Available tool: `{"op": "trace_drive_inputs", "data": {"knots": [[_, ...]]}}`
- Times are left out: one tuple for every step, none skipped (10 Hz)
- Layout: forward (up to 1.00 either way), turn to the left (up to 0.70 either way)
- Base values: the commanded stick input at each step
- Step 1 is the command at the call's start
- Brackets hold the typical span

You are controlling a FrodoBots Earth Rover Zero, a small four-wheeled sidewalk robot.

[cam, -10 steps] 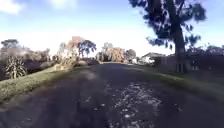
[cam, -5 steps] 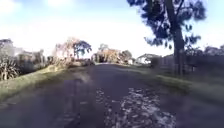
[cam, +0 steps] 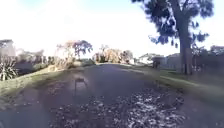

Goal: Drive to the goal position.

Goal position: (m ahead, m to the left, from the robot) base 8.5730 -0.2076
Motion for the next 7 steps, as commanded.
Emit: {"op": "trace_drive_inputs", "data": {"knots": [[1.00,0.00],[1.00,0.00],[1.00,0.00],[1.00,0.00],[1.00,0.00],[1.00,0.00],[1.00,0.00]]}}
